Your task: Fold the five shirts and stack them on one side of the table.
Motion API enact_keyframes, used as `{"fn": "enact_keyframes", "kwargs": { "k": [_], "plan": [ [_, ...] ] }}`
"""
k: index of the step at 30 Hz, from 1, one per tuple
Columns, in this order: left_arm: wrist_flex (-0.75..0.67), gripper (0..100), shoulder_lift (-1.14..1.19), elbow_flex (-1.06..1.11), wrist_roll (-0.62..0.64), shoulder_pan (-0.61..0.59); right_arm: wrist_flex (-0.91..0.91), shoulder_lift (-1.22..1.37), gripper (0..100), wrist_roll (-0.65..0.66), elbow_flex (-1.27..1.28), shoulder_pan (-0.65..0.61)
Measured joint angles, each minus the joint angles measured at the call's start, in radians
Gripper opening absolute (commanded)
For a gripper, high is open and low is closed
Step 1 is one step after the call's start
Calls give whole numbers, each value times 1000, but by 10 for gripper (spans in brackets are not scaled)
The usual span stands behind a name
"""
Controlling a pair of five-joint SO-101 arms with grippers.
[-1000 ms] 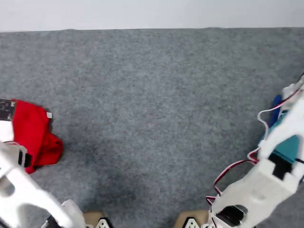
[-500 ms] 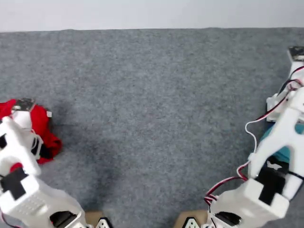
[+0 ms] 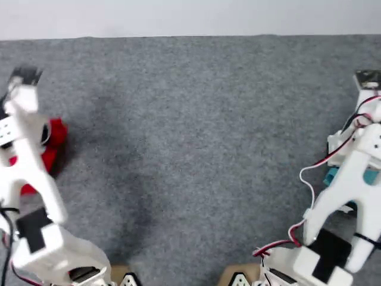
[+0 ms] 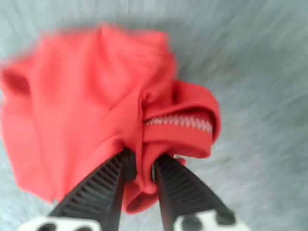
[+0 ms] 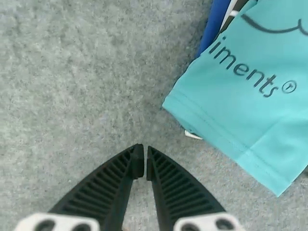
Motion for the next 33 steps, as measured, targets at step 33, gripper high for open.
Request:
{"fn": "enact_keyframes", "kwargs": {
  "k": [33],
  "plan": [
    [224,152,-87,12,221,491,0,-256,23,-14,285,-296]
  ]
}}
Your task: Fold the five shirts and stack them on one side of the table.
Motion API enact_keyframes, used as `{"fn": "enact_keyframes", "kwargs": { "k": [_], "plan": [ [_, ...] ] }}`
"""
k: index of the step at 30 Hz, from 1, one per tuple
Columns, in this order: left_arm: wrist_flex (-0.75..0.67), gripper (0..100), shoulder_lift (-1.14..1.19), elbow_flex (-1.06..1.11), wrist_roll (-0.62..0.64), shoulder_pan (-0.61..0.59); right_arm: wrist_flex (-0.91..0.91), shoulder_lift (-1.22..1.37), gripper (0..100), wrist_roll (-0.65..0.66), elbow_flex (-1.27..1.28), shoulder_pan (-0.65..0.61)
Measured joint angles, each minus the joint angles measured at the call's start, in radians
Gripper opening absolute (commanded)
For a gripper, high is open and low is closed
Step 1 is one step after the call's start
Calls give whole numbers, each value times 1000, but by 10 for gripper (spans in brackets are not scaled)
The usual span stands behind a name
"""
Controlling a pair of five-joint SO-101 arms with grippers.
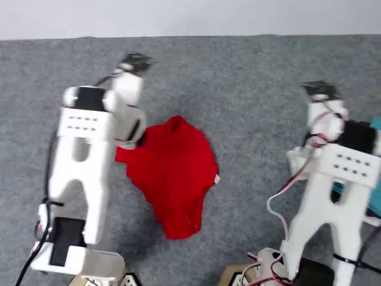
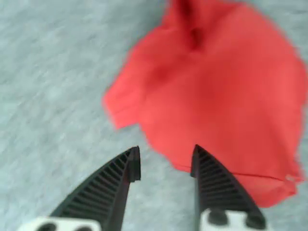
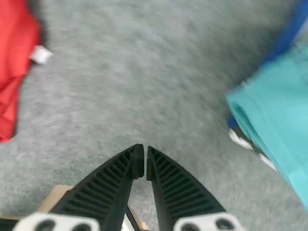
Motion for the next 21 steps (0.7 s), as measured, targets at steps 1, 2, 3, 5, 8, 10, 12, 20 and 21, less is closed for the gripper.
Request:
{"fn": "enact_keyframes", "kwargs": {
  "k": [1,2,3,5,8,10,12,20,21],
  "plan": [
    [0,152,0,9,-21,-41,-2,0,24,-21,0,-49],
    [0,152,0,20,-40,-80,-6,0,29,-48,0,-97],
    [0,152,0,28,-55,-110,-9,0,45,-74,0,-147],
    [0,152,-20,58,-87,-166,-11,5,95,-114,0,-244],
    [0,152,-60,118,-127,-222,-11,58,153,-150,0,-393],
    [0,152,-87,169,-146,-256,-12,117,159,-184,0,-480],
    [0,152,-112,218,-166,-293,-20,181,159,-204,0,-546],
    [-91,152,-206,371,-169,-505,-75,493,161,-222,-140,-657],
    [-101,152,-213,387,-166,-526,-75,534,161,-222,-172,-660]
  ]
}}
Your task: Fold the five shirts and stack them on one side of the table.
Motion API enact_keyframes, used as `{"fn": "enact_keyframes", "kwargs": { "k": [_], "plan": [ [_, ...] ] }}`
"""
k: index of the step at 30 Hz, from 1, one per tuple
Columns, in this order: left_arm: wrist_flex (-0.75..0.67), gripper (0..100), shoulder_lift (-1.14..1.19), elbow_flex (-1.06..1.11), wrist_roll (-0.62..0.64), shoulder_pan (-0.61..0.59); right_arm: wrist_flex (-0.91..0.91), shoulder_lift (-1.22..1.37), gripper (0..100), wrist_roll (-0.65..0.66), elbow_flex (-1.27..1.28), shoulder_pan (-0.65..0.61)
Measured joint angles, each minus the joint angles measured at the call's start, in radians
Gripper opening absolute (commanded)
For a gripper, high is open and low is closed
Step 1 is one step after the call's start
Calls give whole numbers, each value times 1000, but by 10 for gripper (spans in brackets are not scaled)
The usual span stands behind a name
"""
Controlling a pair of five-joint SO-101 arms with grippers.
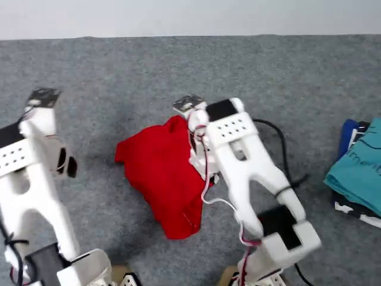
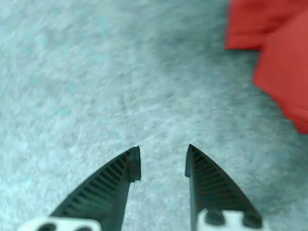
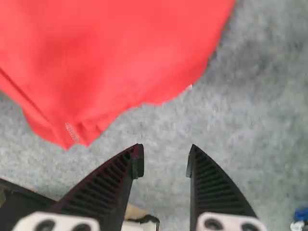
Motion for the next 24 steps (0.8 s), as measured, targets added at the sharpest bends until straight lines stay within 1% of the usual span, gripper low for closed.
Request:
{"fn": "enact_keyframes", "kwargs": {
  "k": [5,10,15,17,19,21,22,24],
  "plan": [
    [-57,152,-9,77,-2,-64,-2,221,161,0,-175,2],
    [-115,152,-9,133,-5,-72,-5,431,160,0,-344,-15],
    [-157,152,-9,157,-8,-74,0,583,151,0,-470,-51],
    [-172,152,-9,157,-6,-74,2,620,95,0,-493,-57],
    [-176,152,-9,161,-8,-74,3,632,0,0,-508,-52],
    [-178,152,-9,161,-8,-74,11,634,26,17,-519,-48],
    [-178,152,-9,161,-8,-74,21,635,8,37,-526,-48],
    [-180,152,-9,161,-8,-74,58,637,13,74,-545,-52]
  ]
}}
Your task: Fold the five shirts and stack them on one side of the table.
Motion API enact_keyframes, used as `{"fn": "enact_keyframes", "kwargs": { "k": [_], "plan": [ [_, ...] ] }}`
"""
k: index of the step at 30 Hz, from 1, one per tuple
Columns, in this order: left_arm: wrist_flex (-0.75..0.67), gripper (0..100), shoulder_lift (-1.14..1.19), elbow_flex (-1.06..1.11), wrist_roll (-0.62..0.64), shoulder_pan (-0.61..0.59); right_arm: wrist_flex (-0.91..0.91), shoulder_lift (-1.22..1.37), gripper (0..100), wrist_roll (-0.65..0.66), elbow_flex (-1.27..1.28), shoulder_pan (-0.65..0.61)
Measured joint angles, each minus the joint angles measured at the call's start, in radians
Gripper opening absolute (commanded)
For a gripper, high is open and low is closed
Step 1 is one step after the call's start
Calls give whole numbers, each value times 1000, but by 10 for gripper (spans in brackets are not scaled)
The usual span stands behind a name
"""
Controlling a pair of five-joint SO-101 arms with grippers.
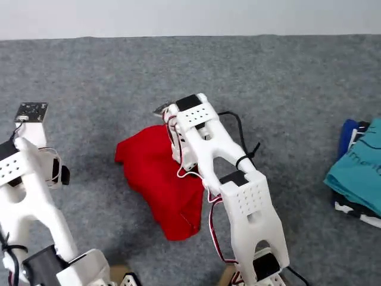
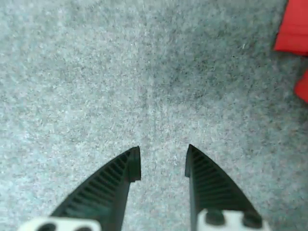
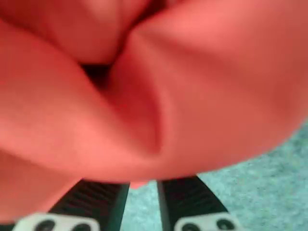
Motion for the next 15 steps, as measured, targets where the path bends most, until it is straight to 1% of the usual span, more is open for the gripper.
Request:
{"fn": "enact_keyframes", "kwargs": {
  "k": [3,5,15],
  "plan": [
    [0,152,0,0,0,0,14,-3,10,29,-31,2],
    [0,152,-2,0,0,0,14,-49,10,38,-35,2],
    [0,152,-2,0,0,0,15,-508,10,91,-35,-5]
  ]
}}
